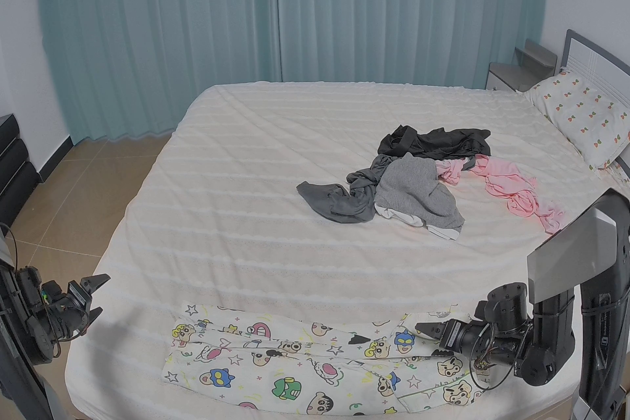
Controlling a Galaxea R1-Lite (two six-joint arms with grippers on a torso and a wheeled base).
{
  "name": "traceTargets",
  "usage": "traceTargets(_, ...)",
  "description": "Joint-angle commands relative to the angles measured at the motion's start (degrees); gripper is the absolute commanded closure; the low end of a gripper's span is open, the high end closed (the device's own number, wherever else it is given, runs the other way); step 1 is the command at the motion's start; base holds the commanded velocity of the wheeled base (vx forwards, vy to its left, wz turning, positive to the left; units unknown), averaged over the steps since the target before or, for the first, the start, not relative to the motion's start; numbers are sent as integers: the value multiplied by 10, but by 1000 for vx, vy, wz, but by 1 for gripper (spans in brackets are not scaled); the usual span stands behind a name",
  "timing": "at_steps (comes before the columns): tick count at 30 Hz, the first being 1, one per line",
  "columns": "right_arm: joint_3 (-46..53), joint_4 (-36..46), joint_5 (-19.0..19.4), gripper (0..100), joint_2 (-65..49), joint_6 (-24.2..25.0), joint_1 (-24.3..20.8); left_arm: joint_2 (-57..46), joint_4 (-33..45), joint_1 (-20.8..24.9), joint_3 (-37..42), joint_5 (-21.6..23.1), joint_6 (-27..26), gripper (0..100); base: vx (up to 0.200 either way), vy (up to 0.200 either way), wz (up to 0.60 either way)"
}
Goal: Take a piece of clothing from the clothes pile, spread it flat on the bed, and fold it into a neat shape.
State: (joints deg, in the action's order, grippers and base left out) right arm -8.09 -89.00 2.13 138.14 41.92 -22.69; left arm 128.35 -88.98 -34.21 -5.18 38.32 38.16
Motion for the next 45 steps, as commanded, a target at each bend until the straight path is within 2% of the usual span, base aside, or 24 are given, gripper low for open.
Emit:
traceTargets(1, 12, -6, -12, 0, 36, -2, 8, 24, -10, -1, 6, -1, -12, 0, 0, 0, 0)
traceTargets(7, 29, -6, -39, 0, 22, -14, 5, 25, -10, -1, 6, -1, -15, 0, 0, 0, 0)
traceTargets(9, 35, -6, -59, 0, -27, -27, 10, 25, -10, -1, 6, -1, -15, 0, 0, 0, 0)
traceTargets(14, 44, -6, -60, 0, -136, -43, 4, 26, -10, 0, 4, -1, -15, 0, 0, 0, 0)
traceTargets(15, 30, -5, -57, 0, -161, -75, 3, 29, -10, 0, 3, -1, -16, 0, 0, 0, 0)
traceTargets(18, -10, 7, -57, 0, -159, -126, 2, 29, -10, 1, 3, -1, -17, 0, 0, 0, 0)
traceTargets(20, -41, 36, -56, 0, -153, -149, 2, 30, -10, 1, 3, -1, -19, 0, 0, 0, 0)
traceTargets(21, -85, 90, -56, 0, -147, -164, 1, 30, -10, 1, 4, -1, -24, 0, 0, 0, 0)
traceTargets(27, -238, 251, -62, 0, -154, -169, -17, 34, -10, 1, 6, -2, -29, 0, 0, 0, 0)
traceTargets(29, -273, 317, -56, 0, -149, -169, -25, 34, -10, 1, 6, -1, -30, 0, 0, 0, 0)
traceTargets(32, -300, 369, -55, 0, -121, -161, -39, 37, -10, 1, 6, -2, -36, 0, 0, 0, 0)
traceTargets(37, -302, 367, -37, 0, -53, -159, -60, 40, -10, 1, 8, -2, -45, 0, 0, 0, 0)
traceTargets(45, -300, 373, -17, 0, -19, -161, -59, 42, -10, 2, 10, -2, -55, 0, 0, 0, 0)
